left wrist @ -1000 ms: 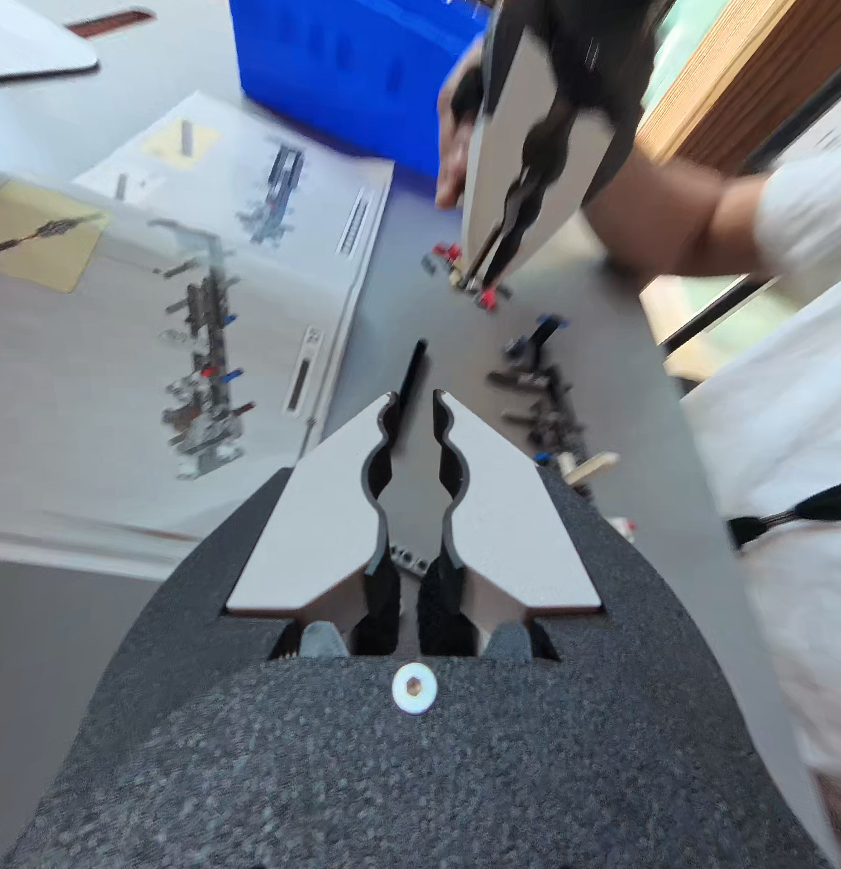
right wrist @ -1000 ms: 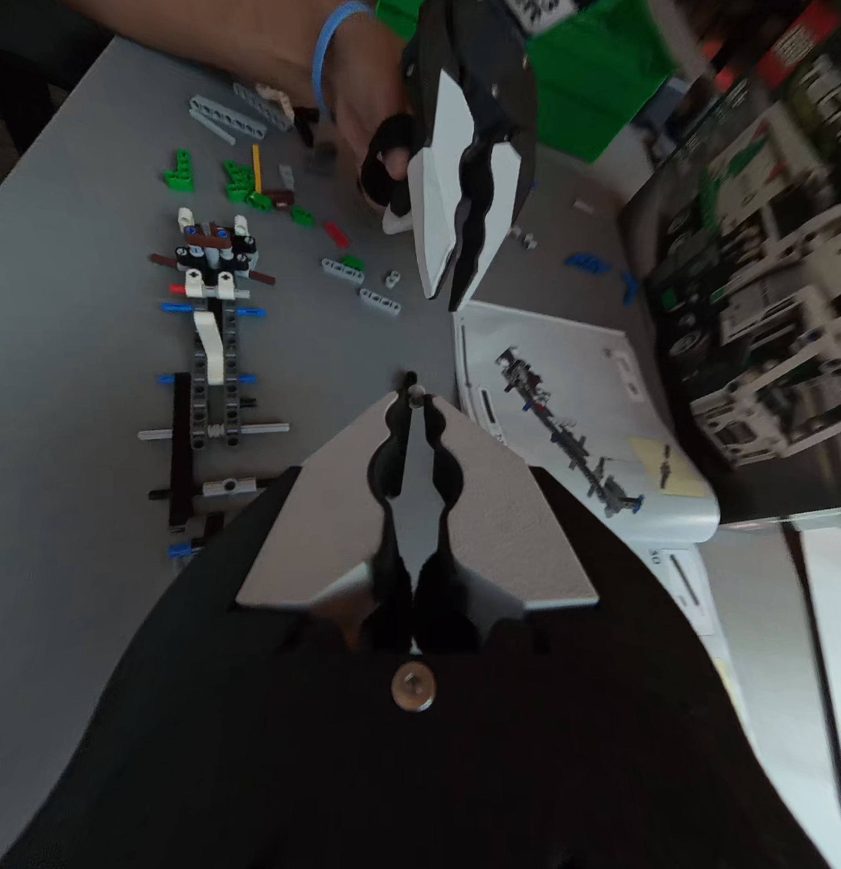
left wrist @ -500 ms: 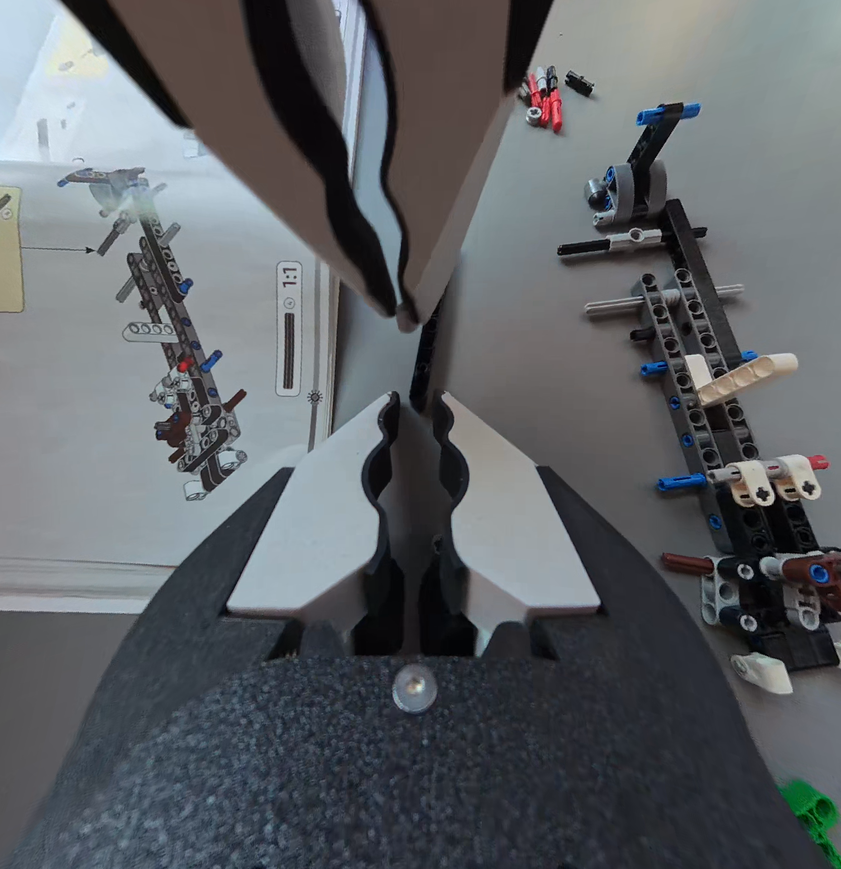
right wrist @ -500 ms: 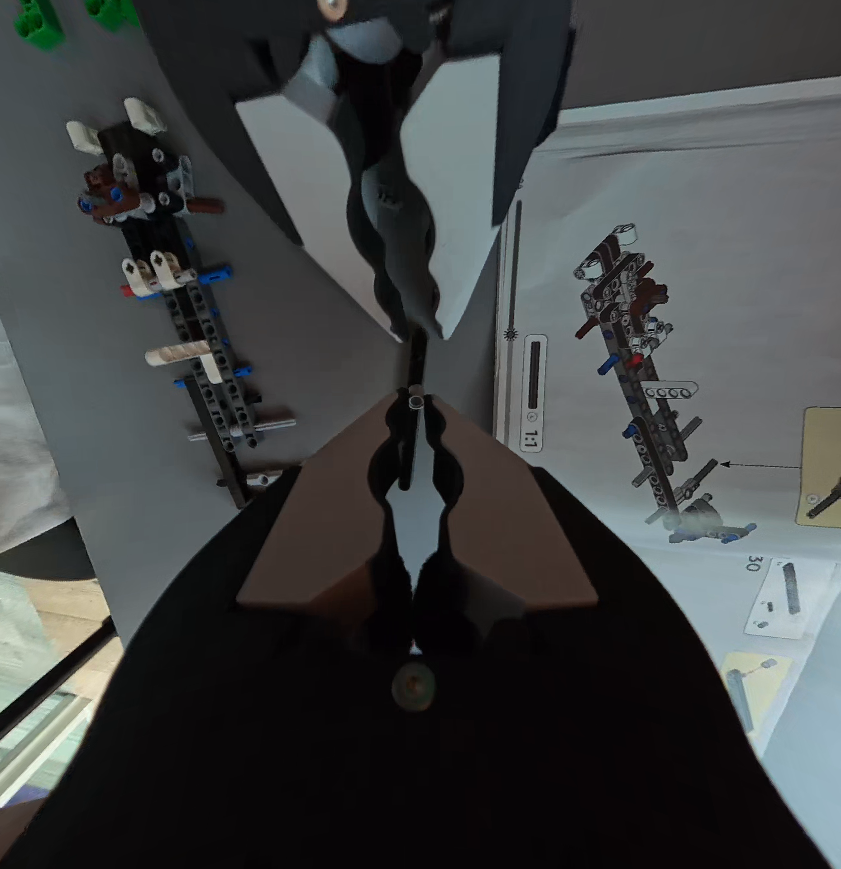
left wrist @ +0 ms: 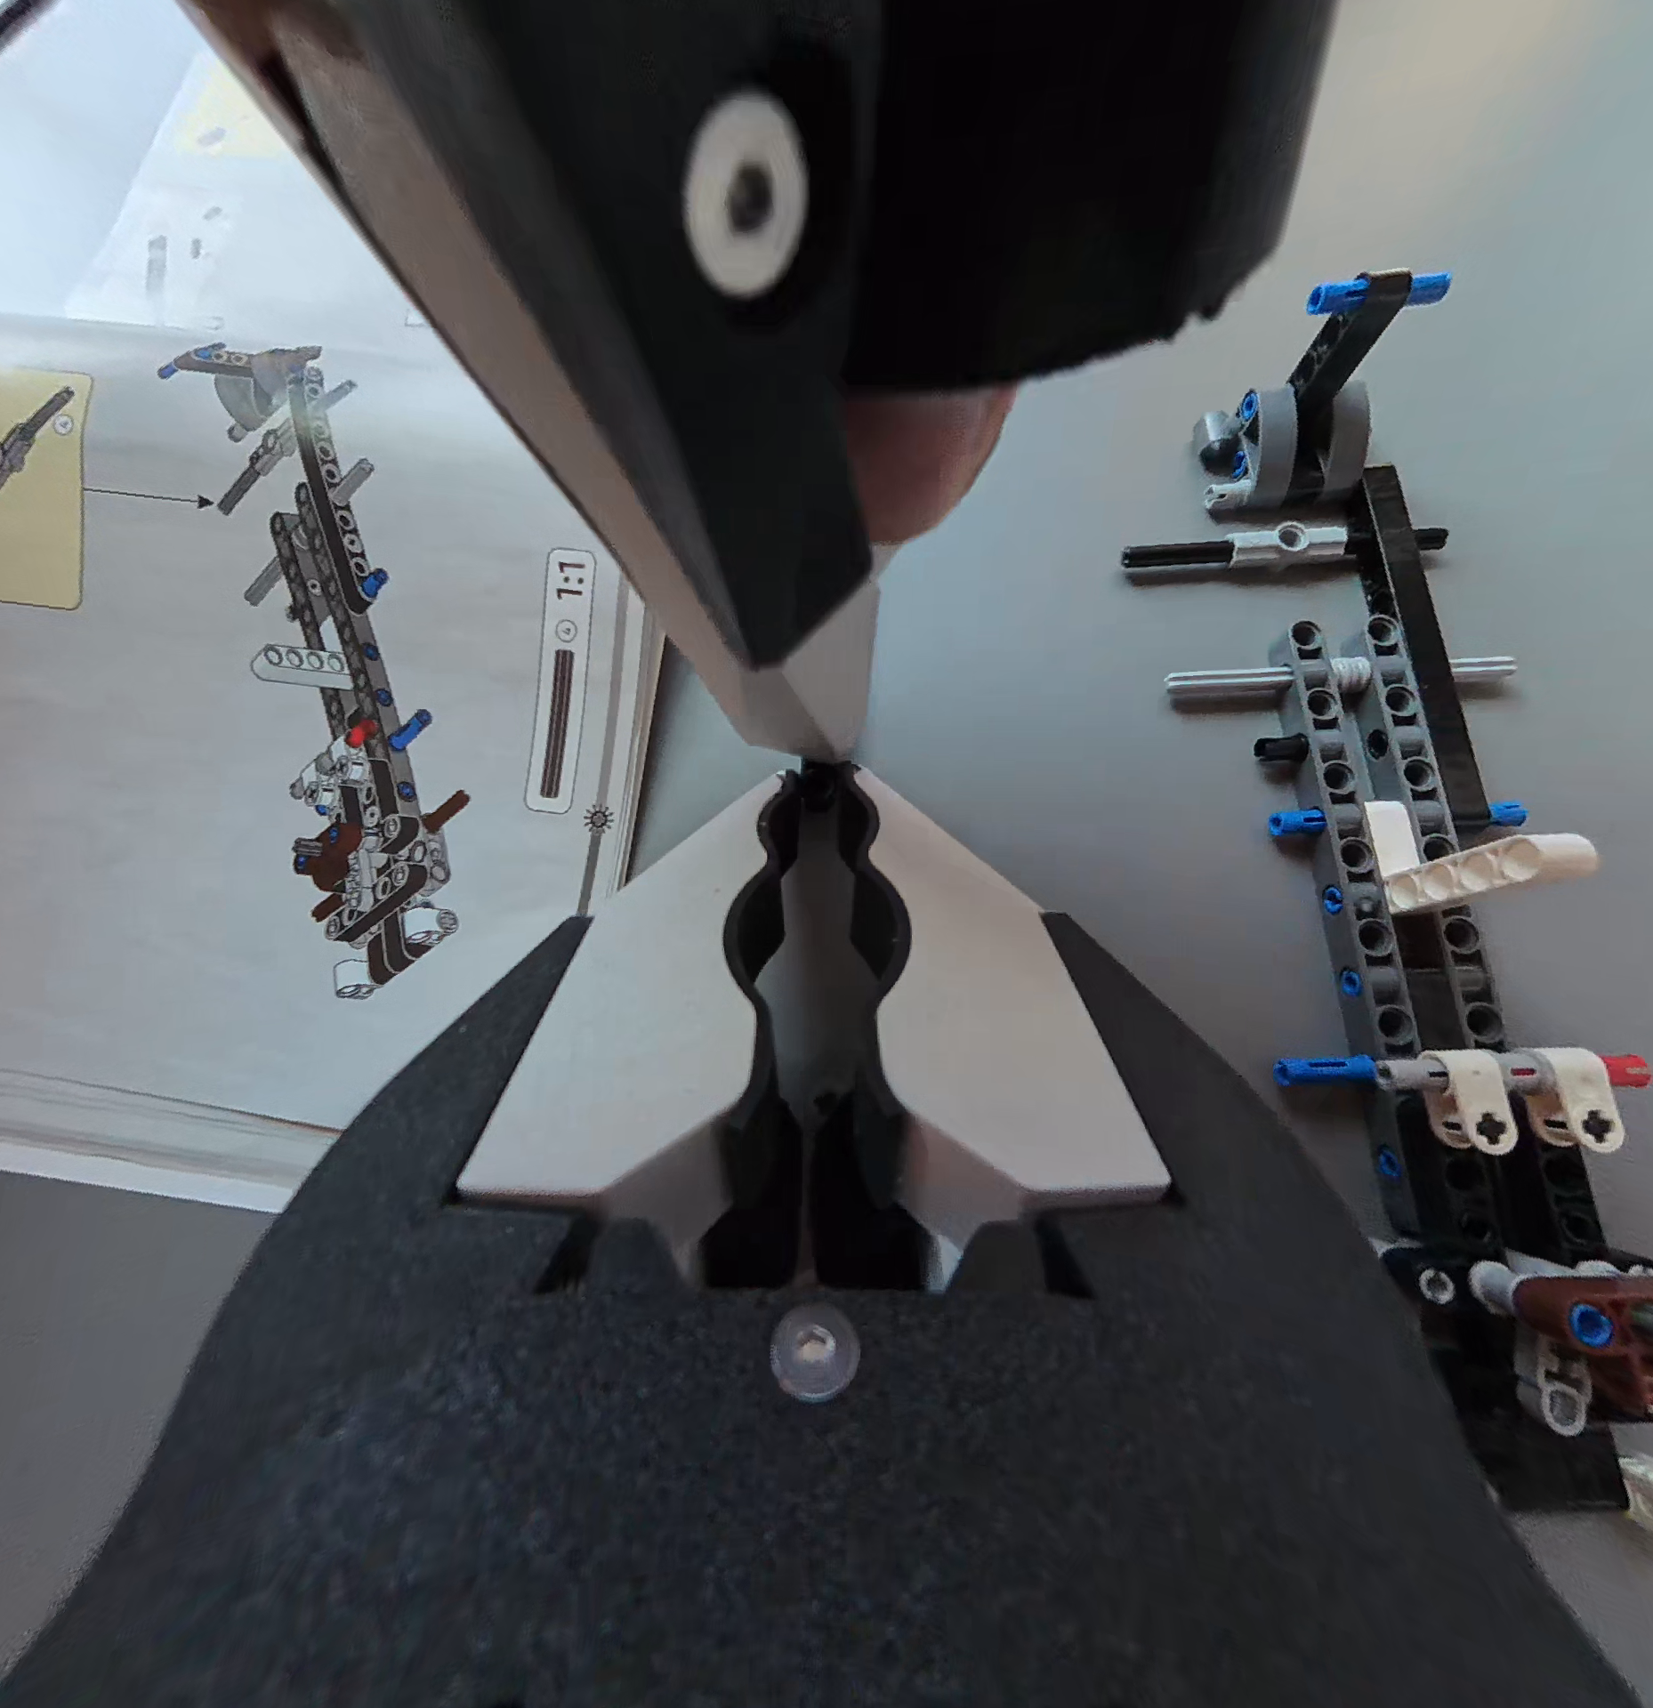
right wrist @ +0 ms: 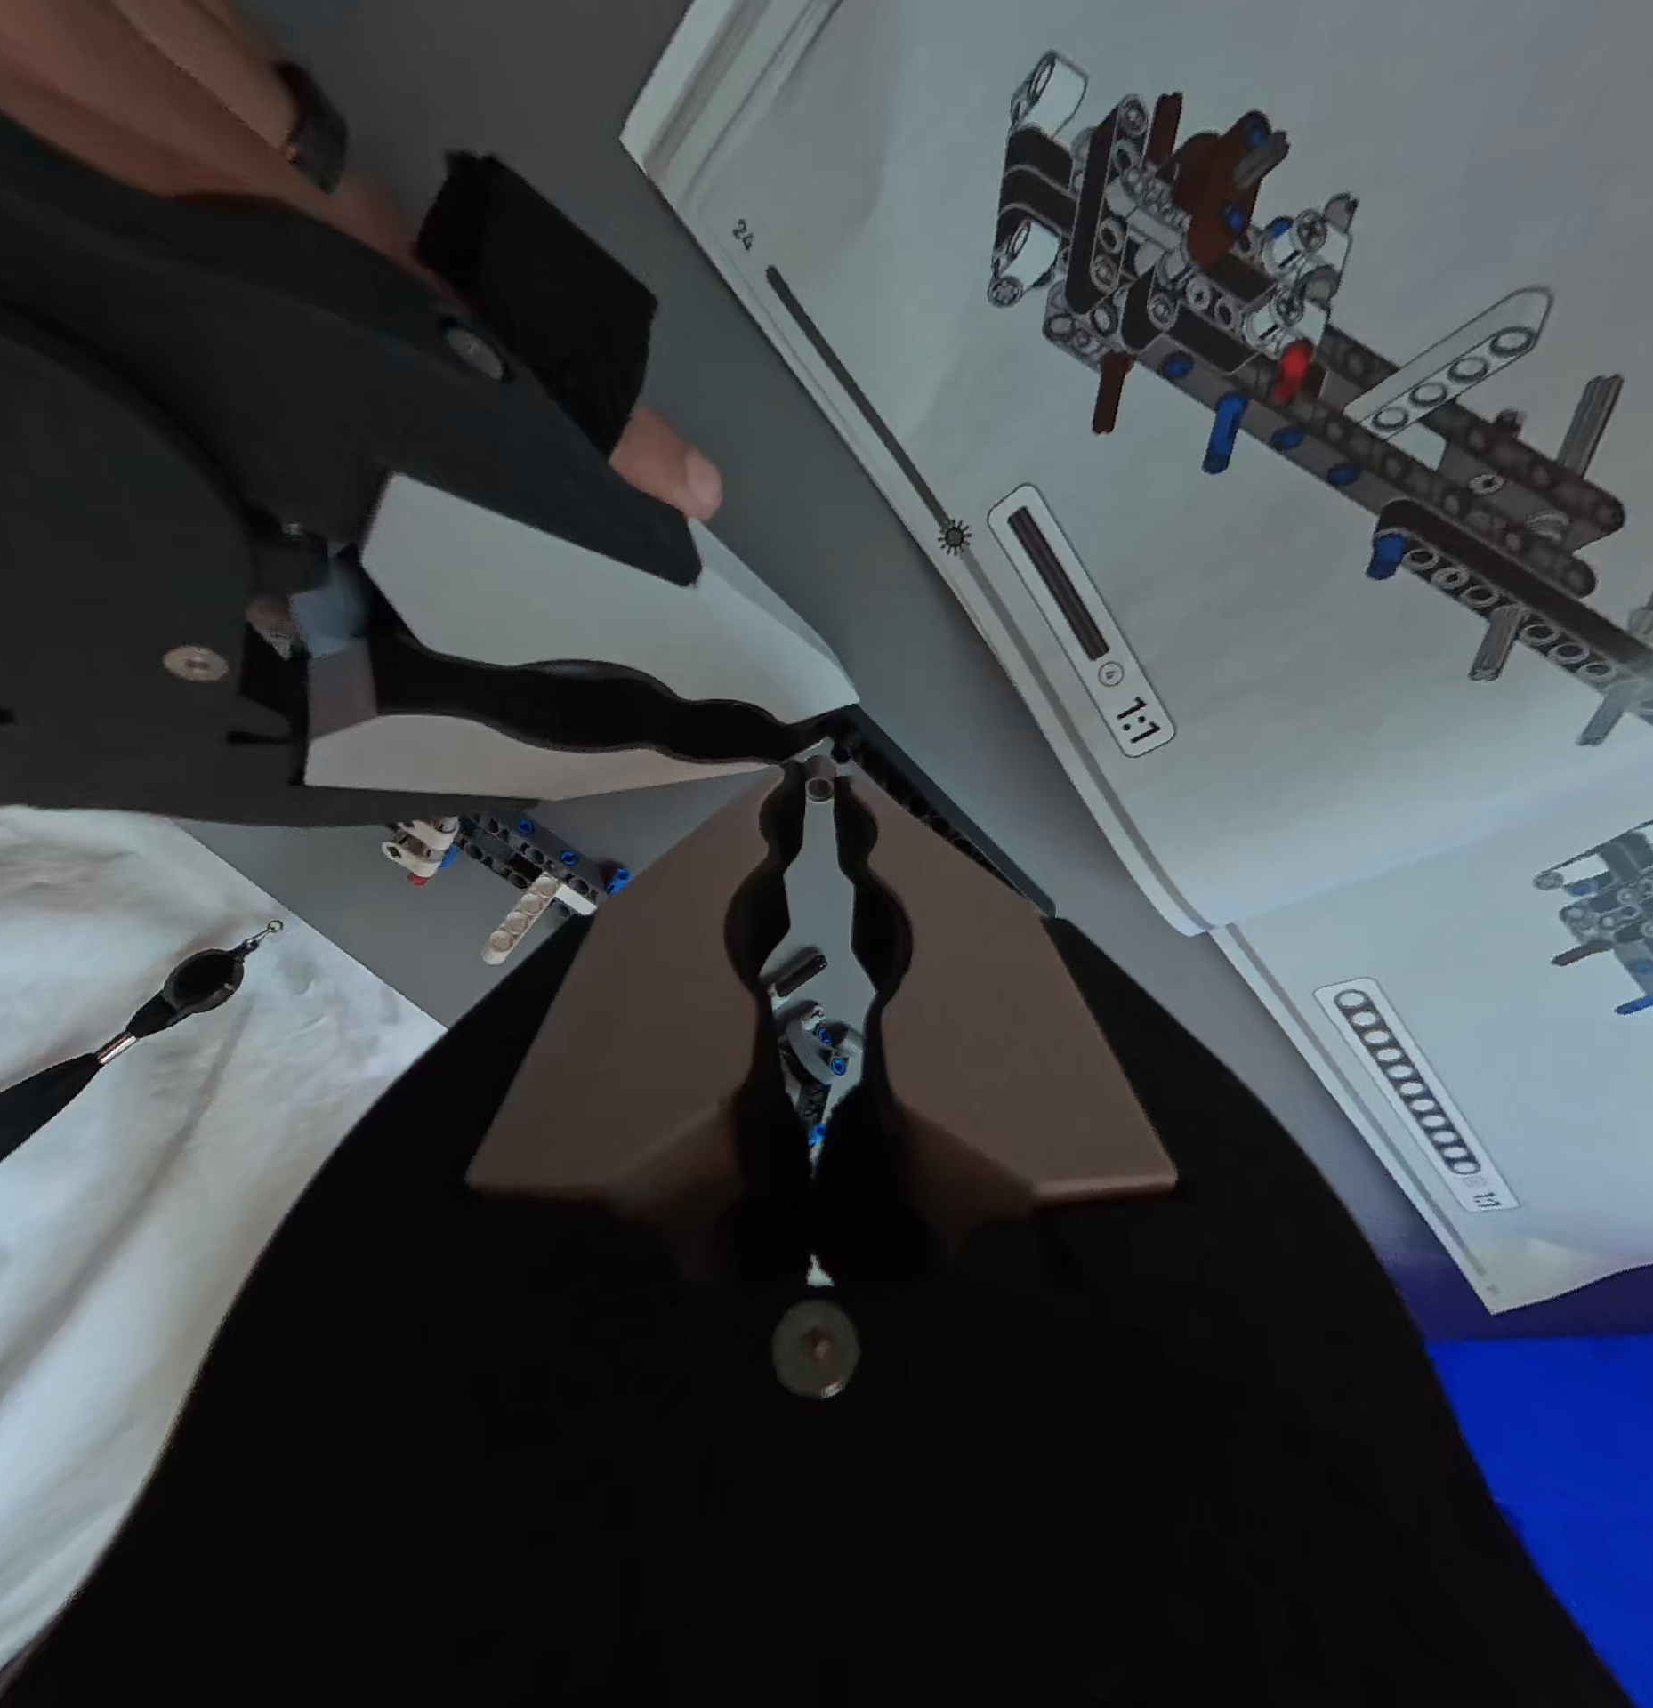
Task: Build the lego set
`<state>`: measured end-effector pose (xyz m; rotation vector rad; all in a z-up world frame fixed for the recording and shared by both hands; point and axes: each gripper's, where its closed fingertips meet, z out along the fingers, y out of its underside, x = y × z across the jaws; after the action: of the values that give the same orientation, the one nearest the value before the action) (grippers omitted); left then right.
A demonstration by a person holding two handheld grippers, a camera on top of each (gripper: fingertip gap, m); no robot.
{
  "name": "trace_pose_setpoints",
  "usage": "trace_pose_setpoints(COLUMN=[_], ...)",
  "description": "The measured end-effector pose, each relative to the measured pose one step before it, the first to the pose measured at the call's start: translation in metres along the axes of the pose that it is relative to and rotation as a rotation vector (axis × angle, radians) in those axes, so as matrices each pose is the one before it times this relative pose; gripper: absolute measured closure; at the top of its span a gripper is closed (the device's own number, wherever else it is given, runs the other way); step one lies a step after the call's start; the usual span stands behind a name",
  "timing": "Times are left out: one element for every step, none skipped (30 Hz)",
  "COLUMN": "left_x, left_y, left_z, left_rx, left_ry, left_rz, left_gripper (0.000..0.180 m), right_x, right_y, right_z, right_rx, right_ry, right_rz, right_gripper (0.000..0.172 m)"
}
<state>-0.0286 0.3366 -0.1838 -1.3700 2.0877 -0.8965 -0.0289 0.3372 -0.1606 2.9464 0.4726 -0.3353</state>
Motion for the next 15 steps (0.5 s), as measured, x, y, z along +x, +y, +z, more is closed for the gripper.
trace_pose_setpoints(left_x=[0.00005,0.00039,0.00025,0.00067,0.00091,0.00034,0.00012,0.00014,0.0,0.0,-0.00003,0.00007,0.0,0.00005,0.00015], left_y=[-0.00022,-0.00031,-0.0002,-0.00033,-0.00021,-0.00024,-0.00006,0.00006,0.0001,0.00002,-0.00003,0.00001,0.00007,-0.00002,0.00011], left_z=[0.00033,0.00021,0.00016,0.00032,0.00045,0.00027,0.00008,-0.00003,0.00002,0.00003,0.00006,-0.00006,0.00001,-0.00002,-0.00011], left_rx=[0.0002,0.0008,0.0001,0.0015,0.0018,0.0003,-0.0004,-0.0005,-0.0006,-0.0006,-0.0002,0.0,0.0001,0.0002,0.0001], left_ry=[-0.0059,-0.0039,-0.0044,-0.0014,-0.0006,-0.0065,-0.0097,-0.0081,-0.0055,-0.0026,-0.0014,-0.0015,-0.0011,0.0002,0.0021], left_rz=[-0.0038,-0.001,0.0002,0.0001,0.0016,0.0051,0.0041,0.0018,-0.0019,-0.0057,-0.0028,0.0023,0.0041,0.0028,-0.0002], left_gripper=[0.174,0.174,0.174,0.175,0.175,0.175,0.175,0.174,0.174,0.174,0.174,0.174,0.174,0.174,0.174], right_x=[-0.00143,0.00191,0.00425,0.00106,0.00094,0.00238,-0.00069,-0.00197,0.00007,0.00079,0.00013,-0.00068,-0.00169,-0.00089,-0.00049], right_y=[-0.0004,0.00051,0.00112,-0.00069,-0.00026,-0.00071,-0.001,0.00077,0.00294,0.00286,0.00238,0.00177,-0.00087,-0.00241,-0.00233], right_z=[0.00223,0.00142,0.0005,-0.00026,-0.0007,-0.00152,-0.00111,0.0001,0.00108,0.00163,0.00142,0.00092,0.00026,-0.00052,-0.00045], right_rx=[-0.0035,-0.0058,-0.0053,0.0108,0.0096,0.0134,0.0141,0.0023,-0.0111,-0.0104,-0.0069,-0.0048,0.0096,0.0168,0.0129], right_ry=[0.0029,0.0191,0.032,0.0106,0.008,0.0174,-0.0017,-0.0101,0.0053,0.0123,0.0099,0.0039,-0.0021,0.0013,0.0056], right_rz=[0.021,0.0221,0.019,0.0128,0.0167,0.0116,0.0116,0.0132,0.0076,0.0032,0.0051,0.0047,0.0036,0.0088,0.003], right_gripper=[0.167,0.167,0.167,0.167,0.167,0.167,0.167,0.167,0.167,0.167,0.167,0.167,0.167,0.167,0.167])
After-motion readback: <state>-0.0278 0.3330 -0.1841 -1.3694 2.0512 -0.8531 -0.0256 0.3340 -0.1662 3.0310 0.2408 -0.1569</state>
